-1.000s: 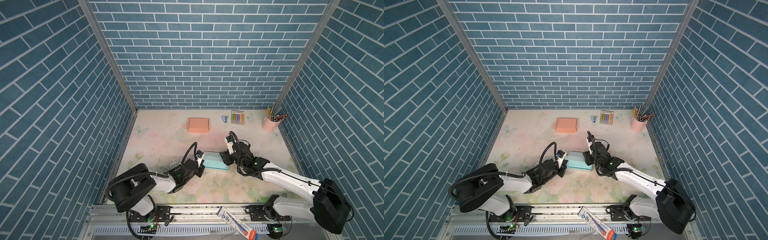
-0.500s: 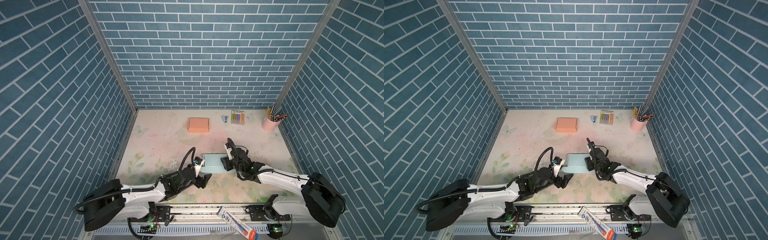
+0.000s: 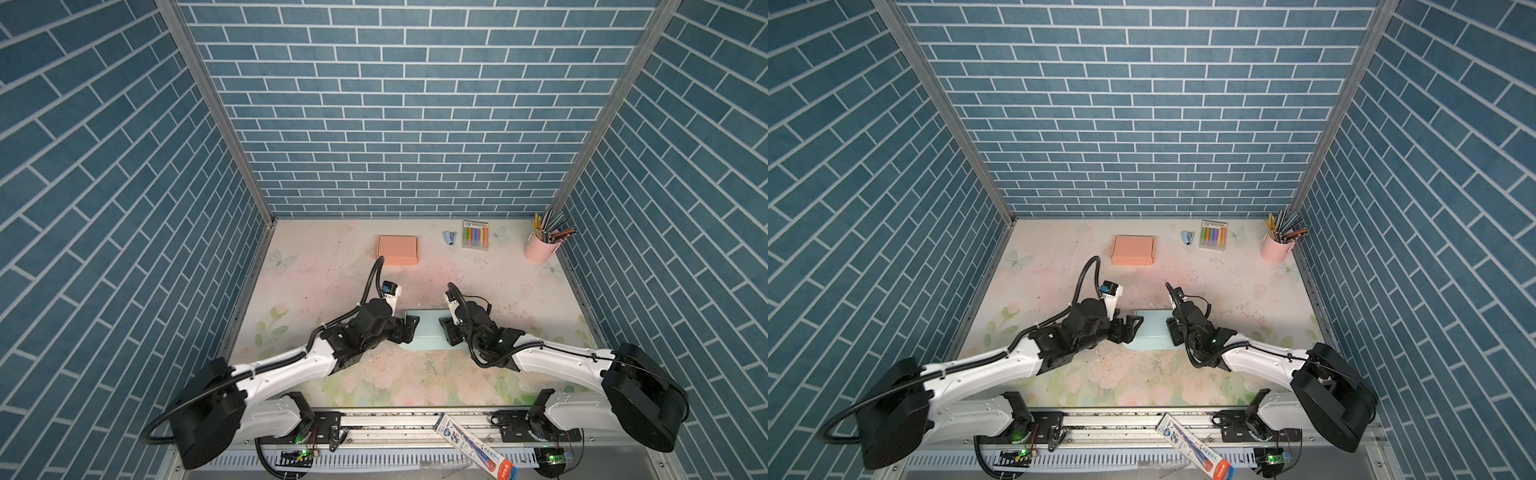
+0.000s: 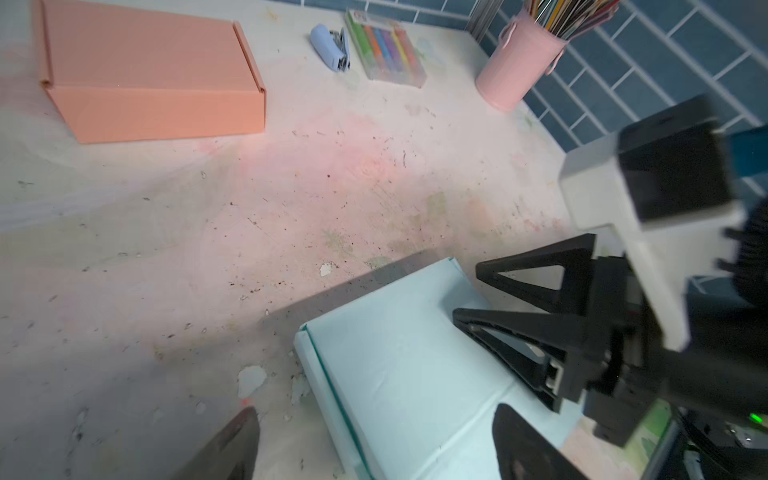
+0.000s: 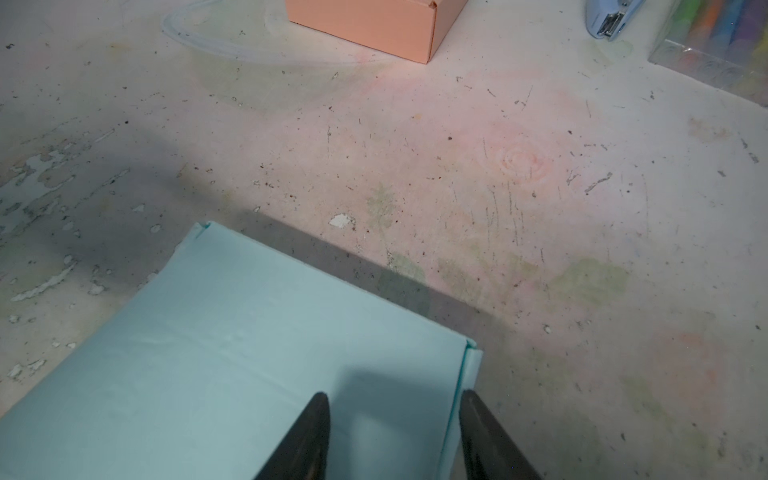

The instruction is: Fold the paper box

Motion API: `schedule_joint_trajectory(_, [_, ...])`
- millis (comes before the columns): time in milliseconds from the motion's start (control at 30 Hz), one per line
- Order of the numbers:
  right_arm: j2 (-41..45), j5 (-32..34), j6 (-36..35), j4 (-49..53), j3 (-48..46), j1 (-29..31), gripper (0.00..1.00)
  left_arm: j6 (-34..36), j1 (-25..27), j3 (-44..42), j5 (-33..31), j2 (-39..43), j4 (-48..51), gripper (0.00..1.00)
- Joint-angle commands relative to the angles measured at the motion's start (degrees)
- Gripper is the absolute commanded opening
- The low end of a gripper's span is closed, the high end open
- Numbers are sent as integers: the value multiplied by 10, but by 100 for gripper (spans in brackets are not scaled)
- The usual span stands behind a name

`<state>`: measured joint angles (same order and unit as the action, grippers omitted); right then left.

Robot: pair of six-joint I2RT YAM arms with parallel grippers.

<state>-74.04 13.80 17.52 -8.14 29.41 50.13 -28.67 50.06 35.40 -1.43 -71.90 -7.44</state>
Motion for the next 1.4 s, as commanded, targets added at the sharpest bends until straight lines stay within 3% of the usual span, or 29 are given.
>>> schedule_joint_trajectory(0, [1, 18, -10, 28, 3, 7, 52, 8, -19, 18, 24, -62, -10, 85])
schedule_joint_trajectory(300, [25, 17, 18, 56, 6, 6, 52, -11, -27, -29, 46, -120, -67, 66])
schedule_joint_trajectory(533, [105, -148, 107, 66, -7, -91, 54, -13, -28, -46, 48, -126, -85, 58])
schedule_joint_trajectory(667, [126, -195, 119, 67, -23, -124, 56, -8, -28, -42, 48, -132, -89, 56])
schedule_joint_trajectory(1000, [57, -265, 114, 39, -40, -127, 54, -10, -28, -46, 52, -144, -99, 49])
schedule_joint_trajectory(1367, [24, -278, 94, 12, -35, -127, 46, -4, -34, -37, 56, -150, -105, 40])
